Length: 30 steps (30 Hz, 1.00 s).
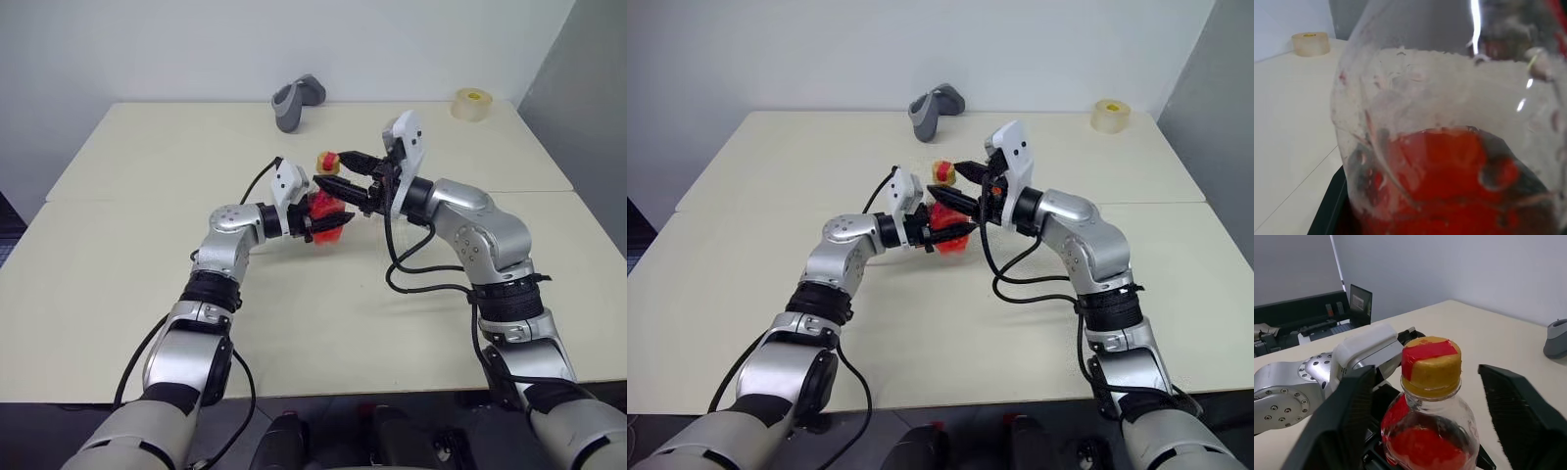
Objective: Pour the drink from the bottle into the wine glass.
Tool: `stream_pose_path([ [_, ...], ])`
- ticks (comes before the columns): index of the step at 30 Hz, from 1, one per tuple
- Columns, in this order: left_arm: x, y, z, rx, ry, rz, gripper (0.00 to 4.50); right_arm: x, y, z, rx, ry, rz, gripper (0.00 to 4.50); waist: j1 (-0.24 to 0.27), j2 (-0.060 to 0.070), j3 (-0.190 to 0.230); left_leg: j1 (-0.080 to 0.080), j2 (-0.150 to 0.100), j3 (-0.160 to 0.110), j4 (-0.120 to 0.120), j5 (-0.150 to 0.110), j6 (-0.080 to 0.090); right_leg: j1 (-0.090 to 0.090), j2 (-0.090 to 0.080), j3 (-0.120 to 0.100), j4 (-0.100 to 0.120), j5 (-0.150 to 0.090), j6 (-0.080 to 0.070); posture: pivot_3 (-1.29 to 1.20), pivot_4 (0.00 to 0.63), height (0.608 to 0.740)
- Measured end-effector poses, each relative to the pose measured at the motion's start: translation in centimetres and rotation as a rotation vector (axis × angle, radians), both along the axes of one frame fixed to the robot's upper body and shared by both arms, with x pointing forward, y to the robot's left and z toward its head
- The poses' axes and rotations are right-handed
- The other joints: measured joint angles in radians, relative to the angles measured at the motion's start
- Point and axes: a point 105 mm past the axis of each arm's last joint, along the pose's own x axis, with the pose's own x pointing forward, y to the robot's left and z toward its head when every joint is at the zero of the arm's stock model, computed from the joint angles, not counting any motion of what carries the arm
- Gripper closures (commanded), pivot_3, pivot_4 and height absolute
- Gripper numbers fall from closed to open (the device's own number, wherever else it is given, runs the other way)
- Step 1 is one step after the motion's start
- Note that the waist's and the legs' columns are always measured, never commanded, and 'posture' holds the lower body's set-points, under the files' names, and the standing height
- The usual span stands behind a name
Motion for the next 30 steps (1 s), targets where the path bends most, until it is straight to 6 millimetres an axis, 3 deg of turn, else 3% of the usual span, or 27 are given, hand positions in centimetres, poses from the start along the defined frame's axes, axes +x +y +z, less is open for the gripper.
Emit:
stream_pose_path([
  [3, 0.0, 0.0, 0.0, -0.001, -0.008, 0.0, 2.28, 0.2, 0.0, 0.0, 0.011, 0.012, -0.003, 3.06, 0.0, 0.0, 0.0, 0.0, 0.0, 0.0, 0.0, 0.0, 0.0, 0.0, 0.0, 0.0, 0.0, 0.0, 0.0, 0.0, 0.15, 0.74],
  [13, 0.1, 0.3, 0.3, -0.01, -0.017, 0.01, 2.28, 0.4, 0.3, 0.4, 0.061, 0.078, 0.004, 3.11, 0.0, 0.0, 0.0, -0.001, 0.0, 0.0, 0.0, 0.0, 0.0, -0.001, 0.0, 0.0, 0.0, 0.0, 0.0, 0.0, 0.15, 0.74],
  [22, 0.0, 0.0, 0.1, 0.002, -0.017, -0.002, 2.28, -0.2, 0.5, 1.6, 0.093, 0.049, 0.041, 0.03, 0.0, 0.0, 0.0, -0.001, 0.0, 0.0, 0.0, 0.0, 0.0, -0.001, 0.0, 0.0, 0.001, 0.0, 0.0, 0.0, 0.15, 0.74],
  [30, 0.2, -0.1, 0.4, 0.002, -0.018, -0.001, 2.28, -0.5, 0.7, 2.4, 0.094, 0.029, 0.066, 0.03, 0.0, 0.0, 0.0, -0.001, 0.0, 0.0, 0.0, 0.0, 0.0, -0.001, 0.0, 0.0, 0.001, 0.0, 0.0, 0.0, 0.15, 0.74],
])
